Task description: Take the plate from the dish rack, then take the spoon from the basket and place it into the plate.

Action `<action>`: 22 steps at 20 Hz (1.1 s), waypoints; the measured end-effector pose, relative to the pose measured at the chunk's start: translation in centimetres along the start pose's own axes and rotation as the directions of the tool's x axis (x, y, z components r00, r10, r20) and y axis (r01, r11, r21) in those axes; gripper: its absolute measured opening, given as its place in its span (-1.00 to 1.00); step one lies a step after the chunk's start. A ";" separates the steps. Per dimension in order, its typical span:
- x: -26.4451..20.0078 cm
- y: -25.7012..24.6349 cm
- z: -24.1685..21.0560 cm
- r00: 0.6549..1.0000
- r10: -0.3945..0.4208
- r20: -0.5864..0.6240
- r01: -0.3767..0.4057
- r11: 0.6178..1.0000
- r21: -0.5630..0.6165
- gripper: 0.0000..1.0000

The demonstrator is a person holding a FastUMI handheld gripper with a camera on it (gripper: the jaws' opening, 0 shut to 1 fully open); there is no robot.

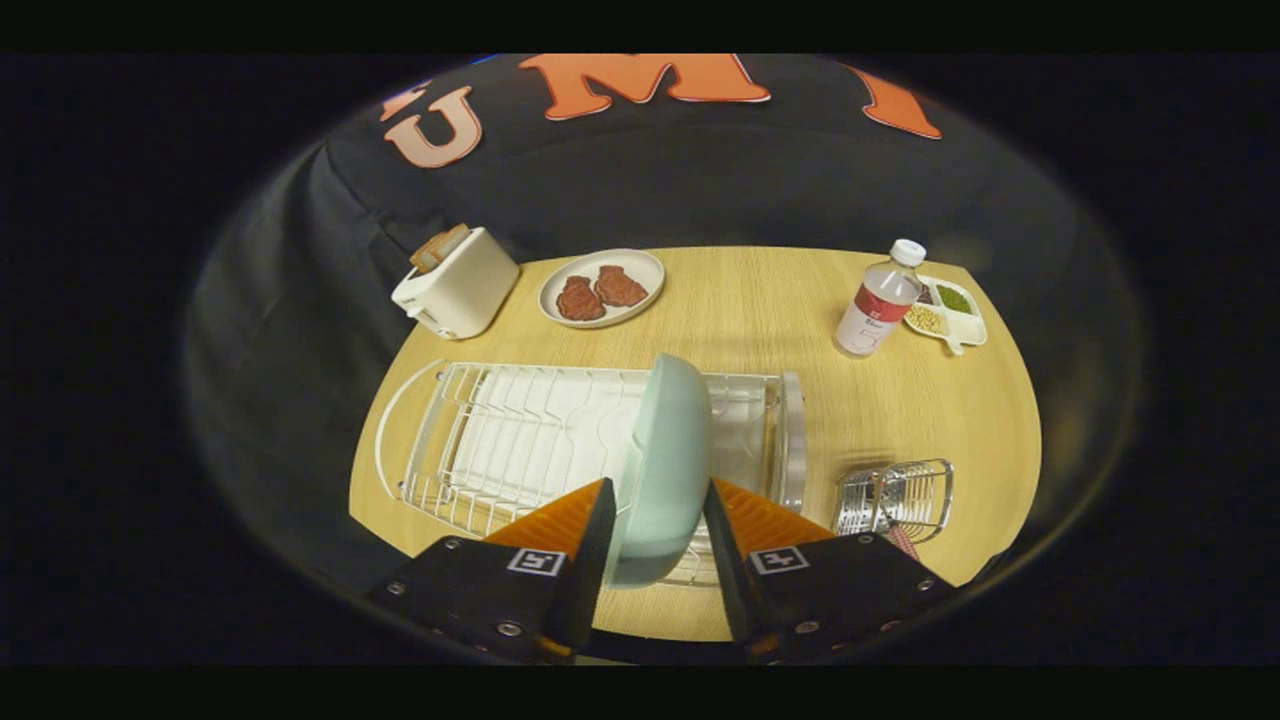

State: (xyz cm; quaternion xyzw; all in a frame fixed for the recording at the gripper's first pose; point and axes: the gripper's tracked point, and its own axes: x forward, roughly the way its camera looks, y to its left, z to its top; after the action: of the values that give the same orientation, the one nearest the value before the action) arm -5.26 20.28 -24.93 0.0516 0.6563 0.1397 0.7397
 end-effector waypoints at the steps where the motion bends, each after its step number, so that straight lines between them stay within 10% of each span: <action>1: 0.1 0.5 0.0 1.000 -0.003 -0.010 0.003 1.000 0.004 -0.04; 22: -2.1 -2.2 0.1 0.948 -0.318 -0.008 0.318 0.946 0.063 -0.48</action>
State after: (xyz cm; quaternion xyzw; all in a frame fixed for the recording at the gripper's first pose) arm -5.05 17.66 -23.50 -0.0313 0.6592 -0.0025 0.7513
